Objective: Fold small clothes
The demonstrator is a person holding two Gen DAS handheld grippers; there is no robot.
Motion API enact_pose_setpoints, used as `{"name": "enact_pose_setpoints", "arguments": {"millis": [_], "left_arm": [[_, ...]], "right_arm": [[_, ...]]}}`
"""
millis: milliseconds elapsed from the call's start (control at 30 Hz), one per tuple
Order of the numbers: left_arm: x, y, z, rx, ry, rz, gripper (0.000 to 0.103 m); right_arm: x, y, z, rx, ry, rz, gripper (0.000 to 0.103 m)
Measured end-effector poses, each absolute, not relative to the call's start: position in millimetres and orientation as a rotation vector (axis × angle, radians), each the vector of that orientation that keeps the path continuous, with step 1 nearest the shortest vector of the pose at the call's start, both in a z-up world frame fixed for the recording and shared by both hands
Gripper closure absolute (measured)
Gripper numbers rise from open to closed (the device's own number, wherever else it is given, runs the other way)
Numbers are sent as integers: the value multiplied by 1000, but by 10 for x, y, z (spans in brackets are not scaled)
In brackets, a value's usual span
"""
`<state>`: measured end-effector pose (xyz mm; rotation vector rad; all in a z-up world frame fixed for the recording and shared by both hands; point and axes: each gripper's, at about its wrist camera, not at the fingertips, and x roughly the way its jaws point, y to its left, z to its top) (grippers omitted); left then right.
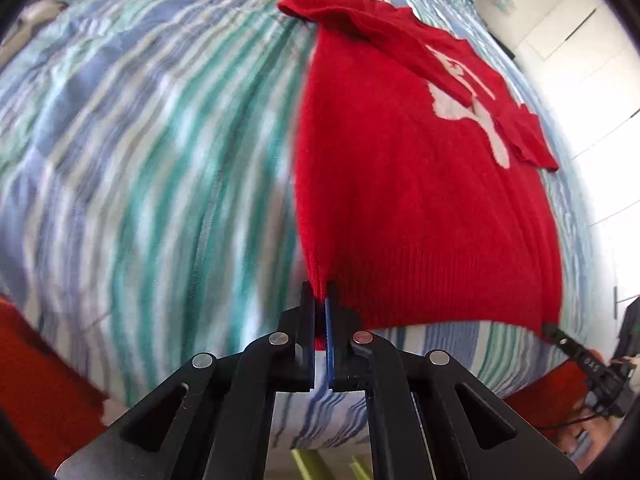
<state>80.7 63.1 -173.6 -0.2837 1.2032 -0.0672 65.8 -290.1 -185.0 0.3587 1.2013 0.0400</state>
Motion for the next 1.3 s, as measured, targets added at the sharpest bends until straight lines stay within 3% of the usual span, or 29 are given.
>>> {"name": "enact_pose_setpoints", "arguments": {"millis": [1300], "left_arm": [[1156, 142, -2050, -115, 1227, -9, 101]], "right_arm": [[687, -2928, -2028, 374, 1225, 34, 100]]}}
